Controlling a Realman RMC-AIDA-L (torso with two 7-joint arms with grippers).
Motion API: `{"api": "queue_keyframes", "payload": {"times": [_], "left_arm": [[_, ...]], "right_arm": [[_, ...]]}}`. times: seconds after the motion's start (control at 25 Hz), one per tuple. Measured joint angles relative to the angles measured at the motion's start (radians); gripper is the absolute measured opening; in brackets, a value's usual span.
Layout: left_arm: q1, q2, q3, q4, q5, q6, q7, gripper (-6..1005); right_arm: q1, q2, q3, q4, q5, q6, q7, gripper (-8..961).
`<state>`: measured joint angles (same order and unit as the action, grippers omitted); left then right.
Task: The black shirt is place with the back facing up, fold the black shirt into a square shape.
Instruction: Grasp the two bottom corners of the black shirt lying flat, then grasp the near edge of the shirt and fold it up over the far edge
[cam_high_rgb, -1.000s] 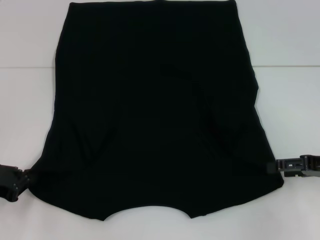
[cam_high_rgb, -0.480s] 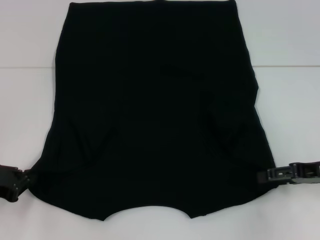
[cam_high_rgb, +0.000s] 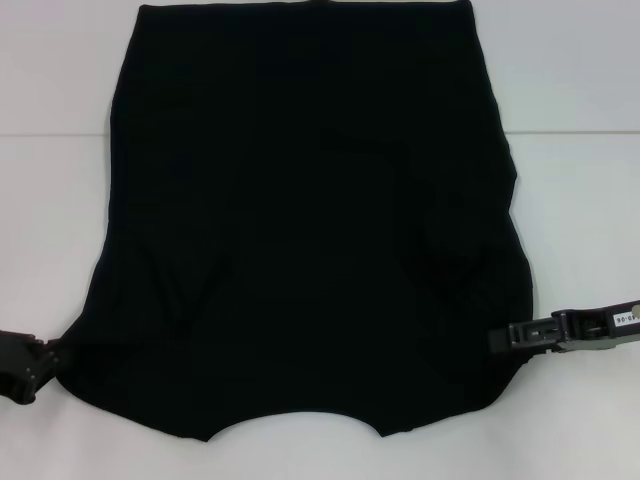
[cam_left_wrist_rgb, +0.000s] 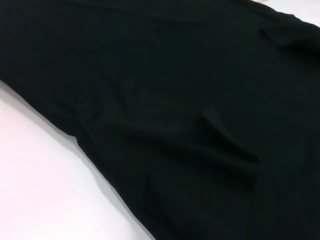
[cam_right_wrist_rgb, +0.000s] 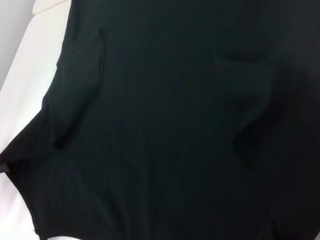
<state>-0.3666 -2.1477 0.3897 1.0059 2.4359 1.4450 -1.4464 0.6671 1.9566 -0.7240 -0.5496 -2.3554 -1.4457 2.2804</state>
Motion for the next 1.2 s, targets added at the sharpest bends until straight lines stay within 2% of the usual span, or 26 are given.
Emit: {"api": "queue_keyframes", "payload": {"times": [0.2, 0.64, 0.96, 1.2], "left_arm": [[0.000, 0.001, -0.002, 0.000, 0.000, 0.000, 0.000, 39], [-0.001, 0.003, -0.002, 0.000, 0.000, -0.002, 0.000, 39], [-0.003, 0.003, 0.000, -0.002, 0.000, -0.002, 0.000, 38], [-0.002, 0.003, 0.005, 0.004, 0.003, 0.027, -0.042, 38]], "right_arm": [[0.004, 0.004, 0.000, 0.000, -0.008, 0.017, 0.001, 850], [0.002, 0.009, -0.003, 0.001, -0.021, 0.041, 0.013, 403], [-0.005, 0.010, -0.004, 0.001, -0.023, 0.050, 0.012, 165], [-0.030, 0.001, 0.004, -0.005, -0.016, 0.034, -0.002, 56]]}}
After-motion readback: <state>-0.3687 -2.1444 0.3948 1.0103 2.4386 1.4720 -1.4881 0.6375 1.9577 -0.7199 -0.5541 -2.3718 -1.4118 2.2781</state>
